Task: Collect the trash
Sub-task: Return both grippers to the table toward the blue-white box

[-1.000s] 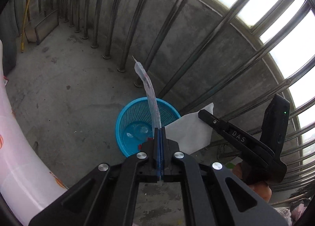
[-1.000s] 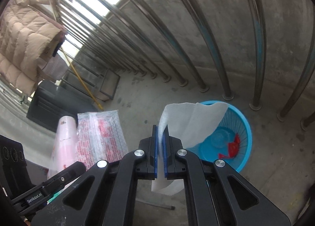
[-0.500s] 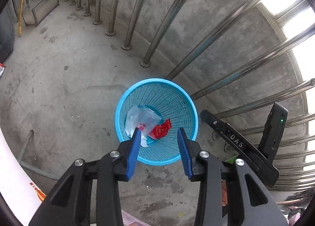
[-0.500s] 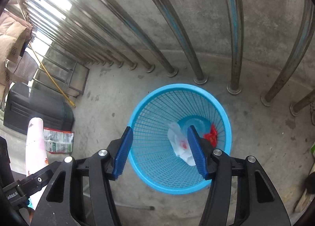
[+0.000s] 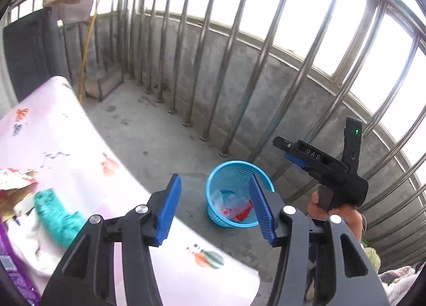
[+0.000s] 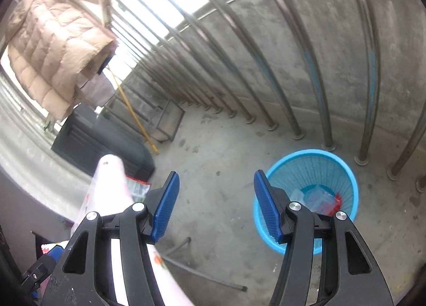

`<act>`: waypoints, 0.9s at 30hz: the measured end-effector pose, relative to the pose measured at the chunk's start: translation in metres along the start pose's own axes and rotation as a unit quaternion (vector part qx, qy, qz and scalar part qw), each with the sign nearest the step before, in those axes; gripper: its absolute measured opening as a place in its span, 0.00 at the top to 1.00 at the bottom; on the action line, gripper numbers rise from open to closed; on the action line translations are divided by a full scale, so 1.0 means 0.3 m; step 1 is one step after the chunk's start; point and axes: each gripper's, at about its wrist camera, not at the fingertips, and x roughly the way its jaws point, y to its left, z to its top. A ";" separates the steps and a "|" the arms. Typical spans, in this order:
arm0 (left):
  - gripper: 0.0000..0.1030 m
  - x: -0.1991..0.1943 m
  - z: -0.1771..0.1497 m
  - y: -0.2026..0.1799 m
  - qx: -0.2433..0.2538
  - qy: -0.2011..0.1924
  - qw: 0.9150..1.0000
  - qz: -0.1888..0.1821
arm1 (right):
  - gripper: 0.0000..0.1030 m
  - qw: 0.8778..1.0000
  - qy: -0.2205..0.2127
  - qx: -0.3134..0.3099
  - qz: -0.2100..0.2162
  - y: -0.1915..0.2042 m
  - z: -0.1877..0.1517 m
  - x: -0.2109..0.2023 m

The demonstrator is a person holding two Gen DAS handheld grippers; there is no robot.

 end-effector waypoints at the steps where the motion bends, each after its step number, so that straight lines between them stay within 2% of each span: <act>1: 0.49 -0.049 -0.029 0.026 -0.005 -0.008 1.000 0.015 | 0.46 1.000 0.006 -0.016 0.013 0.041 -0.009 -0.005; 6: 0.49 -0.245 -0.228 0.173 -0.042 -0.011 0.996 0.077 | 0.46 0.992 0.048 -0.092 0.075 0.231 -0.088 -0.023; 10: 0.49 -0.379 -0.389 0.274 -0.078 -0.014 0.990 0.117 | 0.46 0.976 0.099 -0.150 0.125 0.381 -0.172 -0.013; 15: 0.49 -0.494 -0.544 0.381 -0.144 -0.027 0.978 0.147 | 0.46 0.947 0.160 -0.216 0.174 0.556 -0.294 0.015; 18: 0.49 -0.519 -0.602 0.427 -0.181 -0.032 0.972 0.144 | 0.46 0.926 0.208 -0.243 0.199 0.665 -0.375 0.051; 23: 0.49 -0.543 -0.672 0.452 -0.210 -0.043 0.965 0.151 | 0.46 0.889 0.286 -0.294 0.205 0.838 -0.552 0.090; 27: 0.49 -0.539 -0.709 0.476 -0.233 -0.046 0.961 0.141 | 0.46 0.869 0.312 -0.331 0.194 0.926 -0.650 0.128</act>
